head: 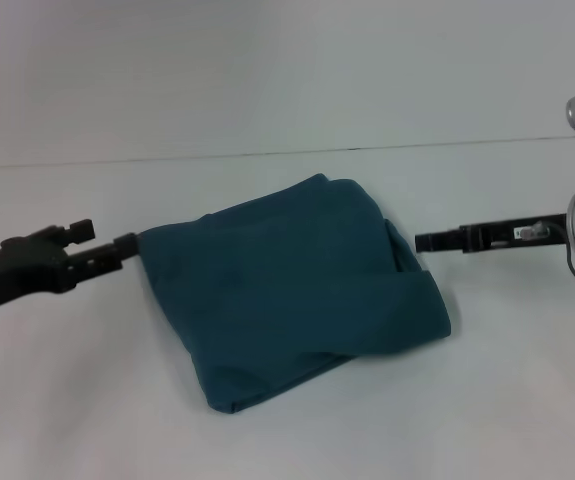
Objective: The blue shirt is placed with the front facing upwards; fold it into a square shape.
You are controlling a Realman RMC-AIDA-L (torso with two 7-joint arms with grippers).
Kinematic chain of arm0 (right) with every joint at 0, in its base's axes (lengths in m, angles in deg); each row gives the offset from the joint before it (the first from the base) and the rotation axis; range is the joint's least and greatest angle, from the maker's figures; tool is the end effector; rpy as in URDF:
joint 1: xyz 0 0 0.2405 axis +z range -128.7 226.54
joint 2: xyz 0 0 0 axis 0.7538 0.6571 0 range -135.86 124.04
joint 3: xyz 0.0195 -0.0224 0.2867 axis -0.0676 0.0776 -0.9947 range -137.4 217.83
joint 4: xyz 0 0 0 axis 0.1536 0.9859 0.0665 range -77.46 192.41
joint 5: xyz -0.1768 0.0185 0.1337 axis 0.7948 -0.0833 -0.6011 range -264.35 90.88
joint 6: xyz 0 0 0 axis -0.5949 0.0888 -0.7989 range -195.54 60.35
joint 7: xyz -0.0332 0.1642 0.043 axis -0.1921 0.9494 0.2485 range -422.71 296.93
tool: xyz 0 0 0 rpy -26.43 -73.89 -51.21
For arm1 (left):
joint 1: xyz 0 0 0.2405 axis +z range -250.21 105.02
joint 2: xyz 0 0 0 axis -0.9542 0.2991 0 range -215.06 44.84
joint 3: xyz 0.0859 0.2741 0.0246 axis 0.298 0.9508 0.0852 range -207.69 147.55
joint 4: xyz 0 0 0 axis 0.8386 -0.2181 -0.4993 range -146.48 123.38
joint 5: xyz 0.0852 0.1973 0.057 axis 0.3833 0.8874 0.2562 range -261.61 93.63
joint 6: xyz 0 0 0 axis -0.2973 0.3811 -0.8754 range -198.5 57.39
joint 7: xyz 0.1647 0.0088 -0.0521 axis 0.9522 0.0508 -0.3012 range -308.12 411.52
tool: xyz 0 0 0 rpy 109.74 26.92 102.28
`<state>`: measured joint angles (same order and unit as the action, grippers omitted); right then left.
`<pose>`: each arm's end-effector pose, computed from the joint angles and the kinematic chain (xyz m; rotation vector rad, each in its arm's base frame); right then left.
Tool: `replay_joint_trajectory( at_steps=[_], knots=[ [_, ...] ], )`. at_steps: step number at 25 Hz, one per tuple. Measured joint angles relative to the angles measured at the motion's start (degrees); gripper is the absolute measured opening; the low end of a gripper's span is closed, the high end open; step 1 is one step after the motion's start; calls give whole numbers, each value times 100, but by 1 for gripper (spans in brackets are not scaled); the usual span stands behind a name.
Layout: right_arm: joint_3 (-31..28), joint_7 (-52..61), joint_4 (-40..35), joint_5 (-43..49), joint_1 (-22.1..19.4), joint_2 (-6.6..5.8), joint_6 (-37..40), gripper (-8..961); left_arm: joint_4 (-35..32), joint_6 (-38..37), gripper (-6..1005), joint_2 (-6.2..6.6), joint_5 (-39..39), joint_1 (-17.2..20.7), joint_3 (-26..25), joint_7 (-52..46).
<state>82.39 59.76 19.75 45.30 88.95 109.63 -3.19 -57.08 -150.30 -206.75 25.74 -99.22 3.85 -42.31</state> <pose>0.3063 0.4563 -0.0165 -2.2696 1.3201 0.2886 -0.3036 0.3886 -0.0023 -2.3271 -0.9545 -0.7981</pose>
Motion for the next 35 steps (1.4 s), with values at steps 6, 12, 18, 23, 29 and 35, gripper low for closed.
replay_joint_trajectory(
  at_steps=[6,12,18,23,29,35],
  knots=[
    [-57,-799,-10,-524,-33,15,-270,734,6,3,876,0,-324,-26,-310,-12],
    [-120,-1189,-9,-1026,-202,23,-578,812,80,41,876,-30,-504,-32,-372,-5],
    [-82,-1193,-14,-1025,-189,8,-680,813,251,220,877,-11,-475,-115,-322,25],
    [90,-488,9,-580,217,-103,-710,809,261,235,877,25,-465,-159,-322,17],
    [235,714,107,500,972,-160,-846,806,265,251,876,44,-459,-209,-333,-9],
    [516,1902,335,1543,1628,-147,-881,803,265,246,876,75,-494,-318,-326,-18]
  ],
)
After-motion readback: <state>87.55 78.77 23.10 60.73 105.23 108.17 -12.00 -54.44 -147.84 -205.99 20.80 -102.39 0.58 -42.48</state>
